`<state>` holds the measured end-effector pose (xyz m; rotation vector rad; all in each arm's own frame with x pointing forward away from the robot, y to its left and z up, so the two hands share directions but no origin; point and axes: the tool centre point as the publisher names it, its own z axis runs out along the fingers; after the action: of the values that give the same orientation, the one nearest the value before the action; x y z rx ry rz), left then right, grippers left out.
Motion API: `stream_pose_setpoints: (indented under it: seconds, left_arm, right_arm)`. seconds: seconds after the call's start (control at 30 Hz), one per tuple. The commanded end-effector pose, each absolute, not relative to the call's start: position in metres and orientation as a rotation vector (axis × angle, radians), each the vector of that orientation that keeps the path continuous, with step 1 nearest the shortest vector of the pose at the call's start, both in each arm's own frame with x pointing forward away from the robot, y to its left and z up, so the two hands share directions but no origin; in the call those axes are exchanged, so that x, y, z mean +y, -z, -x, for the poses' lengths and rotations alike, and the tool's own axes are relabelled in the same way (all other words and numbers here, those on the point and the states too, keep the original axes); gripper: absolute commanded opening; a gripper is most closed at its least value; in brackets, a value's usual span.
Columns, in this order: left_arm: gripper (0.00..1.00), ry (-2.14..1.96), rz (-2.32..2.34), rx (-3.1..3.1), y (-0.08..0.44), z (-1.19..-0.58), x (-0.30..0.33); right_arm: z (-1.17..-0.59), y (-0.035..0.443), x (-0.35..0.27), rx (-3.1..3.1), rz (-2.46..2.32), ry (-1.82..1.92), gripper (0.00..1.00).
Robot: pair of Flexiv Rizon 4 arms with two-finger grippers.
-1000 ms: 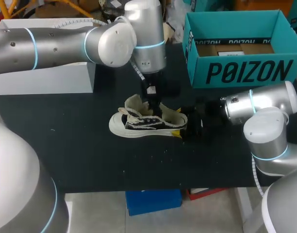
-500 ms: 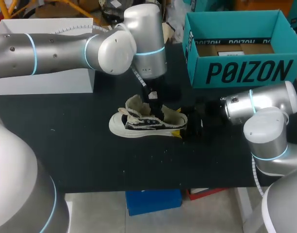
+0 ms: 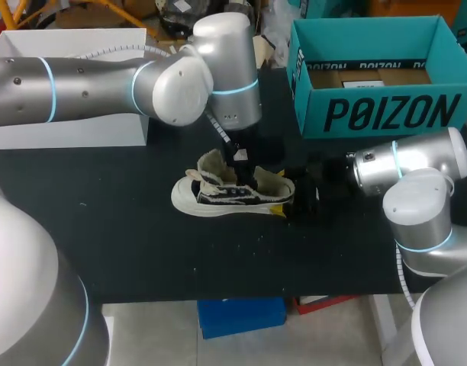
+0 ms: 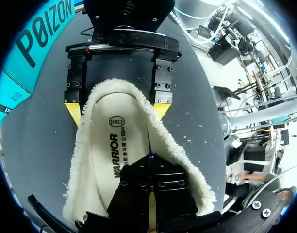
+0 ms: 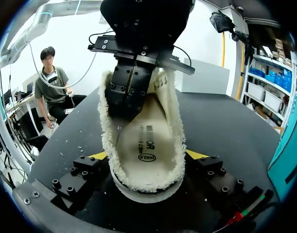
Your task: Take the shoe out of the shoebox, open the shoe tongue, remove and reinsert the insole, then place the shoe into the shoebox
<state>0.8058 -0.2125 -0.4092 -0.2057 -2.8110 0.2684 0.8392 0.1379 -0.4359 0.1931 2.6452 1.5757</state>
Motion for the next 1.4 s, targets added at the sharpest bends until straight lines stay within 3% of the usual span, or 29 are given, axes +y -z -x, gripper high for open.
stream_pose_setpoints:
  seconds: [0.03,0.1,0.17,0.2,0.23,0.27,0.37,0.5,0.77,0.87,0.93,1.2,1.4]
  left_arm:
    - [0.00,-0.296,0.203,-2.844,0.410,-0.802,-0.210]
    - [0.00,-0.310,0.203,-2.858,0.407,-0.803,-0.209]
    - [0.36,-0.342,0.209,-2.864,0.406,-0.803,-0.208]
    - [0.36,-0.342,0.209,-2.864,0.406,-0.804,-0.207]
    - [0.22,-0.345,0.207,-2.867,0.405,-0.804,-0.206]
    - [0.21,-0.347,0.205,-2.870,0.405,-0.804,-0.206]
    - [0.28,-0.347,0.204,-2.879,0.407,-0.804,-0.204]
    - [0.23,-0.277,0.213,-2.918,0.411,-0.805,-0.201]
    - [0.26,-0.129,0.229,-3.067,0.413,-0.809,-0.199]
    - [0.36,-0.085,0.232,-3.125,0.416,-0.809,-0.200]
    - [0.31,-0.064,0.230,-3.156,0.420,-0.808,-0.200]
    - [0.36,0.094,0.211,-3.312,0.440,-0.811,-0.195]
    - [0.29,0.170,0.199,-3.486,0.442,-0.824,-0.189]
  right_arm:
    - [-0.841,0.437,0.139,2.647,-0.196,-1.573,0.00]
    - [-0.841,0.437,0.139,2.647,-0.196,-1.573,0.00]
    - [-0.841,0.437,0.139,2.647,-0.196,-1.573,0.00]
    - [-0.841,0.437,0.139,2.647,-0.196,-1.573,0.00]
    - [-0.841,0.437,0.139,2.647,-0.196,-1.573,0.00]
    - [-0.841,0.437,0.139,2.647,-0.196,-1.573,0.00]
    - [-0.841,0.437,0.139,2.647,-0.196,-1.573,0.00]
    - [-0.841,0.437,0.139,2.647,-0.196,-1.573,0.00]
    - [-0.841,0.437,0.139,2.647,-0.196,-1.573,0.00]
    - [-0.841,0.437,0.139,2.647,-0.196,-1.573,0.00]
    - [-0.841,0.437,0.139,2.647,-0.196,-1.573,0.00]
    - [-0.841,0.437,0.139,2.647,-0.196,-1.573,0.00]
    - [-0.841,0.437,0.139,2.647,-0.196,-1.573,0.00]
